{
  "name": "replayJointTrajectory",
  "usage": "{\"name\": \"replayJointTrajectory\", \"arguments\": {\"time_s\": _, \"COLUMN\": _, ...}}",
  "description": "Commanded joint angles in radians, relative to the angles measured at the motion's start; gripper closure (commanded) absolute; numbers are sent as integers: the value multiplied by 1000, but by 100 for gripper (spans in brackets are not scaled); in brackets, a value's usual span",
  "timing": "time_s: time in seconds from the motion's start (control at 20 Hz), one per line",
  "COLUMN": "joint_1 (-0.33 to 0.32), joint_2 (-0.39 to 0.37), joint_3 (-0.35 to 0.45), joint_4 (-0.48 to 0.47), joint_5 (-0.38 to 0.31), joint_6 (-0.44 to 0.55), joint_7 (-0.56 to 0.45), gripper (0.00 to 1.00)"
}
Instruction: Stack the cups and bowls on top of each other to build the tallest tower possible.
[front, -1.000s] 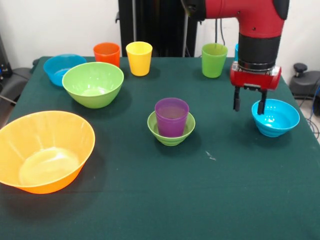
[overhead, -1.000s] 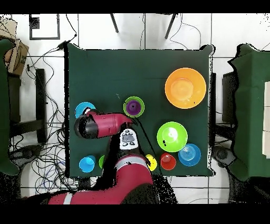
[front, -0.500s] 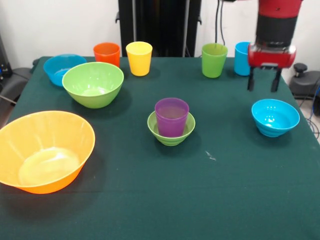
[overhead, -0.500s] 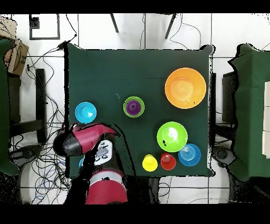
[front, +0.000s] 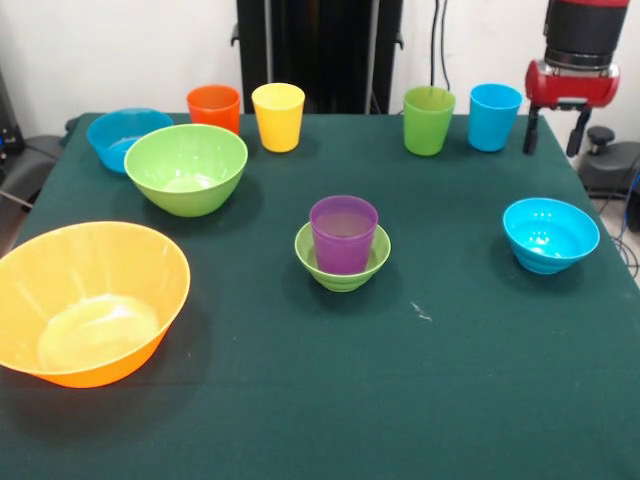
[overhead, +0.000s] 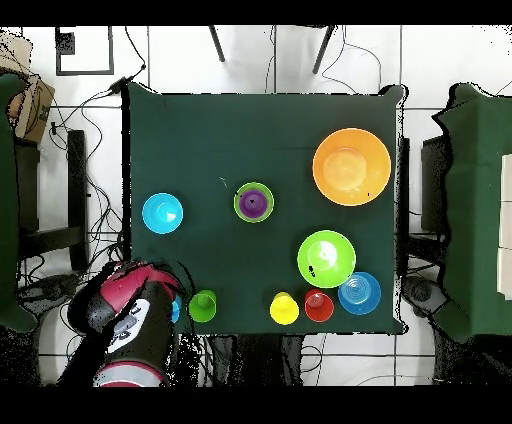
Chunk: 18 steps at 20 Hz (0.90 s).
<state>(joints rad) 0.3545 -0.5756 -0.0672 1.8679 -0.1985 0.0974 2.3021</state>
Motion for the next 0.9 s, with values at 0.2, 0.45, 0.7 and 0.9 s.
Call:
{"name": "replayJointTrajectory", "arguments": {"time_s": 0.2, "joint_1": 27, "joint_2": 232, "joint_3": -72, "joint_4": -60, "joint_5": 41, "joint_6": -248, "joint_7": 142, "gripper": 0}}
{"name": "replayJointTrajectory", "arguments": {"time_s": 0.45, "joint_1": 33, "joint_2": 288, "joint_3": -90, "joint_4": -123, "joint_5": 81, "joint_6": -251, "joint_7": 118, "gripper": 0}}
{"name": "replayJointTrajectory", "arguments": {"time_s": 0.7, "joint_1": 1, "joint_2": 303, "joint_3": -65, "joint_4": -147, "joint_5": 74, "joint_6": -263, "joint_7": 101, "gripper": 0}}
{"name": "replayJointTrajectory", "arguments": {"time_s": 0.9, "joint_1": 2, "joint_2": 295, "joint_3": -52, "joint_4": -161, "joint_5": 89, "joint_6": -228, "joint_7": 104, "gripper": 0}}
